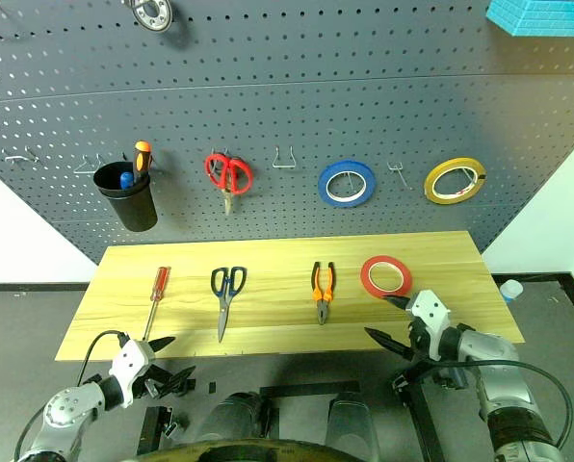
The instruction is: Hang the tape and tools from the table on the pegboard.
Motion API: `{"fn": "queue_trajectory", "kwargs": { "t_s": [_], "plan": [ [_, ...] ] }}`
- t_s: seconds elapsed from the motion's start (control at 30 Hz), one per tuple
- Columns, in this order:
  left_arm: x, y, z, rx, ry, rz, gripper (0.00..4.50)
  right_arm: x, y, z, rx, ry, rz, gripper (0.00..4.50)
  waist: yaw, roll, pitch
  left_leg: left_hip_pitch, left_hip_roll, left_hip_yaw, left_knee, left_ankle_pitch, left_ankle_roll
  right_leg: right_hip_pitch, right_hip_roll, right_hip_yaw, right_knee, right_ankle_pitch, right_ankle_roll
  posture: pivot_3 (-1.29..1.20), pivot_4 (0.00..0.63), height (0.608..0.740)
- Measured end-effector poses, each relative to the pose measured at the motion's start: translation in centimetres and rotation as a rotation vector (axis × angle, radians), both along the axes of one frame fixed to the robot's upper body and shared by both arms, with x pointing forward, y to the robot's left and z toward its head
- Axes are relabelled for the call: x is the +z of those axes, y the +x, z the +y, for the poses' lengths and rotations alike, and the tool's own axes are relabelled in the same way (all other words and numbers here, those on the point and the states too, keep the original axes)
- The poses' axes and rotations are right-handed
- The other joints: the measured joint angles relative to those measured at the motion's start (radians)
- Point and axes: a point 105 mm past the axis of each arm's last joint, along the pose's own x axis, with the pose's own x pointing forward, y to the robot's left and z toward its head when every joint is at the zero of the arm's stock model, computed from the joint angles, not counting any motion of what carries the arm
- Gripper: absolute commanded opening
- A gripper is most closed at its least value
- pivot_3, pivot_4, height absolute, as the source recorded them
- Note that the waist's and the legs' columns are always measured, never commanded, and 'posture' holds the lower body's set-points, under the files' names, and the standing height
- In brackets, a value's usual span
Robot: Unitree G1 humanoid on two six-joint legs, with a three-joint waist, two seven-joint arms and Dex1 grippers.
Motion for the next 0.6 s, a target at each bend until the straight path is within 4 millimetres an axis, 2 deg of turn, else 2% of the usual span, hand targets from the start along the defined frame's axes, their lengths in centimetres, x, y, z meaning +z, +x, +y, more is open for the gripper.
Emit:
{"fn": "queue_trajectory", "kwargs": {
  "t_s": [0.6],
  "plan": [
    [1.8, 1.1, -1.3, -0.042, -0.031, -0.035, 4.42, 0.5, 0.1, 0.5, -0.001, 0.004, 0.005, 4.50, 0.000, 0.000, 0.000, 0.000, 0.000, 0.000, 0.000, 0.000, 0.000, 0.000, 0.000, 0.000, 0.000, 0.000, 0.000, -0.05, 0.051, 0.740]
  ]
}}
